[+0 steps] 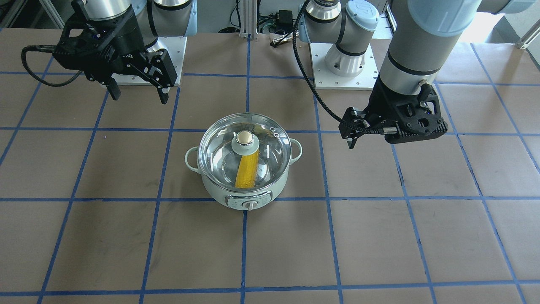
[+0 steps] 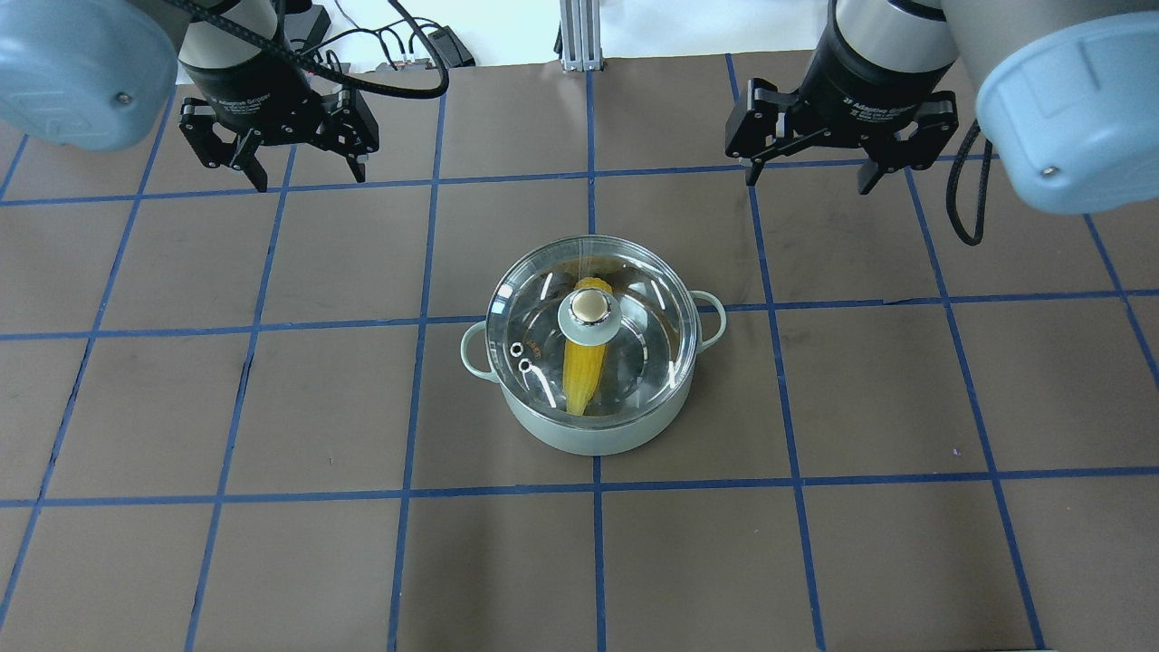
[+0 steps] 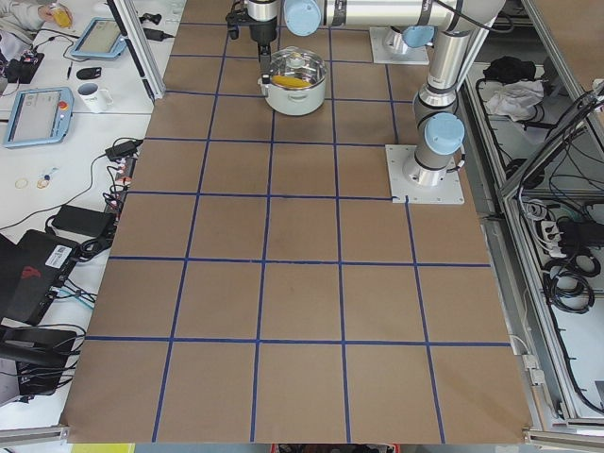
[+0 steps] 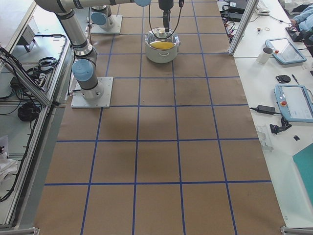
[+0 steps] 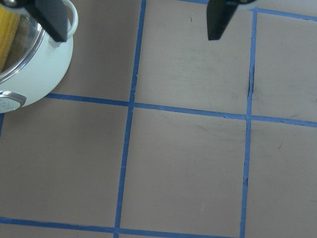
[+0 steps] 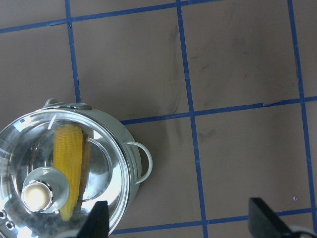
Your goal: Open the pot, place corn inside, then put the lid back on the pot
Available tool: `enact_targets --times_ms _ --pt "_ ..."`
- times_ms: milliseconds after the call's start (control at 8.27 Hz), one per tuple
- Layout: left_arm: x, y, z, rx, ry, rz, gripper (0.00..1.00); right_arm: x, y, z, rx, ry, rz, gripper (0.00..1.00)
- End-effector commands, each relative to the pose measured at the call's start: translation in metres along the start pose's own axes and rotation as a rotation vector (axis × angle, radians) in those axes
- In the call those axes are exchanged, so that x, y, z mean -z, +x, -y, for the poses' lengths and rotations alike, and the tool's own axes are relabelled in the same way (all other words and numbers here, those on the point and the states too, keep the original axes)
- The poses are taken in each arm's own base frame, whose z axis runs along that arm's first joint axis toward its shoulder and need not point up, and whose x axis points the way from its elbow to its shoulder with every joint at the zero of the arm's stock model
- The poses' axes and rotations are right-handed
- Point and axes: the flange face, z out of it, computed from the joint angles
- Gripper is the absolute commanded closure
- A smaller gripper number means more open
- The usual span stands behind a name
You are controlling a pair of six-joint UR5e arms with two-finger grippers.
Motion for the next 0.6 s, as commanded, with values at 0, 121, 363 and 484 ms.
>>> enact_targets --times_ms 0,121,363,484 --pt "0.0045 0.0039 -0.0031 -0.008 0.006 -0.003 0.00 0.0063 0.0053 -0.0013 0.011 0.016 -0.014 0.00" --pt "0.0052 0.0046 -0.0042 -0.009 0.005 -0.003 0.00 0.0041 0.0060 -0.0020 0.012 0.014 -0.026 0.00" --pt "0.0096 0.0036 -0.0074 -0.009 0.008 -0.002 0.00 0.0028 0.0062 -0.0028 0.017 0.006 -0.028 0.00" --pt "0.0105 0.0038 -0.0079 -0.011 0.009 -0.005 0.00 0.0027 0.0062 -0.0028 0.020 0.006 -0.028 0.00"
